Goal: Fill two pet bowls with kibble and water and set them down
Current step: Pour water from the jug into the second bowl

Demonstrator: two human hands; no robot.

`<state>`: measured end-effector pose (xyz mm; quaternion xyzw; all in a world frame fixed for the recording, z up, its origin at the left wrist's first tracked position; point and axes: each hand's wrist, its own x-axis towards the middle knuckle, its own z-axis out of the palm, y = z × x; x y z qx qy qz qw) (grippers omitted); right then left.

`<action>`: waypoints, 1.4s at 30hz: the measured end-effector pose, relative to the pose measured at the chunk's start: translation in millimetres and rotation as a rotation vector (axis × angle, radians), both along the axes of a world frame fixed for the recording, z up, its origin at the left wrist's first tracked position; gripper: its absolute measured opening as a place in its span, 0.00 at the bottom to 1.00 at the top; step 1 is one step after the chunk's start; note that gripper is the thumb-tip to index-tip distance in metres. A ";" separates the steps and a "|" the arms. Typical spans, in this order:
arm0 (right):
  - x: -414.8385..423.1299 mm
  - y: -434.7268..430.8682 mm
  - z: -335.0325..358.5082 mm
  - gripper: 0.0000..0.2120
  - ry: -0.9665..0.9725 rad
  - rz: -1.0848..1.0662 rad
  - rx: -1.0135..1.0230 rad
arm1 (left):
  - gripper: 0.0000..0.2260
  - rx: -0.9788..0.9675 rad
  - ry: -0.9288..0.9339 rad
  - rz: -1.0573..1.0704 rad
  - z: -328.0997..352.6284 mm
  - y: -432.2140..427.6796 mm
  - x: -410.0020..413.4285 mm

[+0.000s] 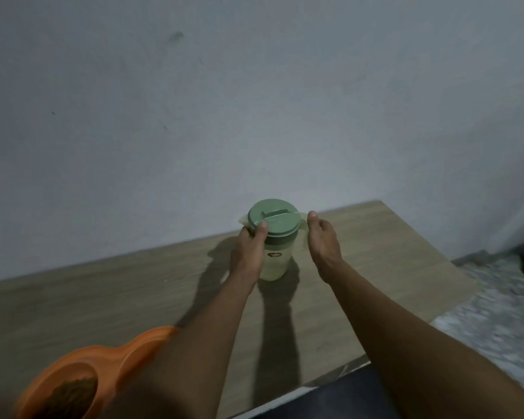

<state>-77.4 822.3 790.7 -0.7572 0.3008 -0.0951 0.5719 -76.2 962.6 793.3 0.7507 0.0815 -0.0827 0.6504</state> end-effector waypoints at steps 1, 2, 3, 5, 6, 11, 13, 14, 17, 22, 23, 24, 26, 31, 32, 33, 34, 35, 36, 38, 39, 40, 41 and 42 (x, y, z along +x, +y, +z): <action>3.1 -1.1 -1.5 0.32 -0.011 0.004 0.007 | 0.26 -0.013 0.012 0.017 0.1 -1.7 0.8; 6.5 -2.2 -3.2 0.32 -0.015 0.007 0.020 | 0.26 -0.028 0.019 0.034 1.0 -2.9 1.2; 9.7 -3.8 -4.9 0.32 -0.015 0.010 0.031 | 0.25 -0.040 0.030 0.051 -0.1 -4.3 2.3; 16.1 -5.4 -8.3 0.33 0.003 0.015 0.071 | 0.27 -0.064 0.033 0.087 -0.5 -7.1 3.5; 18.2 -4.3 -10.7 0.33 0.012 0.014 0.106 | 0.29 -0.076 0.036 0.101 -1.2 -8.1 4.4; 20.1 5.2 -16.7 0.23 -0.010 -0.034 0.257 | 0.30 -0.091 0.081 0.087 -6.3 -7.3 7.1; 18.8 8.2 -16.8 0.18 -0.014 -0.052 0.273 | 0.29 -0.102 0.103 0.071 -7.6 -4.2 6.5; 17.0 9.2 -16.4 0.17 -0.014 -0.062 0.272 | 0.29 -0.109 0.101 0.068 -8.9 -3.1 5.4; 8.9 13.3 -16.7 0.17 0.001 -0.085 0.249 | 0.25 -0.091 0.094 0.064 -10.6 2.3 -5.2; -20.0 24.2 -10.3 0.16 -0.018 -0.106 0.210 | 0.20 -0.054 0.057 0.061 -7.0 15.7 -30.1; -25.1 26.1 -7.1 0.17 -0.027 -0.108 0.205 | 0.20 -0.047 0.045 0.061 -1.0 18.1 -36.5; -31.5 28.6 -3.5 0.17 -0.040 -0.109 0.198 | 0.19 -0.034 0.032 0.059 4.7 21.6 -43.4; -50.1 35.6 5.6 0.16 -0.071 -0.117 0.197 | 0.16 0.002 -0.003 0.052 18.4 30.9 -61.9; -100.4 59.1 25.5 0.14 -0.160 -0.153 0.212 | 0.19 0.040 -0.074 0.000 41.1 59.7 -103.5; -111.7 64.4 28.6 0.14 -0.170 -0.160 0.216 | 0.19 0.035 -0.075 -0.016 45.3 66.5 -113.7; -117.5 66.4 31.6 0.13 -0.173 -0.164 0.225 | 0.18 0.030 -0.073 -0.028 47.9 69.7 -117.7; -130.9 72.7 35.1 0.13 -0.175 -0.169 0.227 | 0.17 0.028 -0.071 -0.041 50.5 77.6 -128.9; -140.8 77.1 37.9 0.13 -0.173 -0.172 0.237 | 0.16 0.020 -0.074 -0.050 51.8 83.7 -136.2; -150.3 81.2 40.2 0.13 -0.175 -0.184 0.246 | 0.15 0.015 -0.076 -0.064 53.8 89.7 -144.4; -168.5 89.4 45.0 0.13 -0.167 -0.187 0.254 | 0.13 -0.009 -0.070 -0.084 55.4 100.0 -158.1; -176.7 92.8 47.3 0.14 -0.163 -0.184 0.255 | 0.12 -0.024 -0.065 -0.098 55.8 104.3 -163.7; -183.7 95.6 49.4 0.14 -0.165 -0.182 0.255 | 0.12 -0.037 -0.061 -0.110 55.6 108.0 -168.6; -190.1 97.6 51.3 0.14 -0.167 -0.177 0.251 | 0.12 -0.052 -0.063 -0.116 55.8 111.4 -173.6; -197.1 99.9 52.9 0.15 -0.169 -0.170 0.241 | 0.11 -0.067 -0.063 -0.121 56.1 115.2 -180.8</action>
